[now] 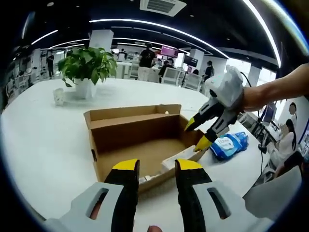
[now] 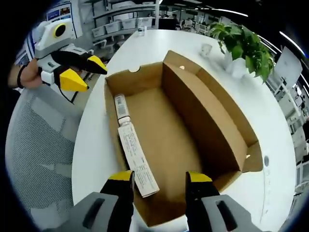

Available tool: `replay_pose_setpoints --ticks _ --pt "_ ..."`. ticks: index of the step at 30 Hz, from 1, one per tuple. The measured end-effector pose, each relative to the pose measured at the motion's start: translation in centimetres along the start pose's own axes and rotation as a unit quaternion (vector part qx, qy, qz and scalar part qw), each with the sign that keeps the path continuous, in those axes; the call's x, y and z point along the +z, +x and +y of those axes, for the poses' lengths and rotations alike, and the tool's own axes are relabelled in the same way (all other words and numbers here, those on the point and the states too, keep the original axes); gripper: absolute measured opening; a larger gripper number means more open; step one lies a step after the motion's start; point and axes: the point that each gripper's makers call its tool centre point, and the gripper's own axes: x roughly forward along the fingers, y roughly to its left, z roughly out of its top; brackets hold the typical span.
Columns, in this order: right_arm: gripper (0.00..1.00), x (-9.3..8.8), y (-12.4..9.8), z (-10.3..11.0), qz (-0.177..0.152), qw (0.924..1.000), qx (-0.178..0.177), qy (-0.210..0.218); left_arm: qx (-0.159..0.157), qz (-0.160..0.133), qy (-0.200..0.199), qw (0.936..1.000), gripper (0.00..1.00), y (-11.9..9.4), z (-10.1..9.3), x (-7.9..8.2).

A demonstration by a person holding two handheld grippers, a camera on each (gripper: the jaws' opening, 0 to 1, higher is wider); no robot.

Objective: Operate the shoe box by opening the lid, removing the specified soft item, and placing it in the target area until the item is outside and the box remains undamaged.

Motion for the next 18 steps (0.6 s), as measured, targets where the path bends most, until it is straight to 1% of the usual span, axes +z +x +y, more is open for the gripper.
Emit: replay_pose_setpoints --ticks 5,7,10,13,18 --pt "0.38 -0.03 0.78 -0.33 0.005 0.9999 0.006 0.013 -0.002 0.002 0.003 1.0000 0.30 0.10 -0.07 -0.05" --pt "0.38 0.00 0.74 -0.20 0.008 0.9999 0.007 0.002 0.000 0.001 0.001 1.0000 0.29 0.06 0.03 -0.05" --pt "0.41 0.10 0.65 -0.56 0.009 0.9999 0.001 -0.009 0.002 0.000 -0.001 1.0000 0.29 -0.01 0.27 -0.02" --pt "0.40 0.11 0.60 -0.88 0.013 0.9997 -0.005 -0.018 0.003 0.000 -0.001 1.0000 0.29 0.00 0.34 -0.02" --pt "0.37 0.21 0.51 -0.83 0.020 0.9995 -0.002 -0.026 0.000 0.002 0.002 1.0000 0.29 0.05 0.05 -0.07"
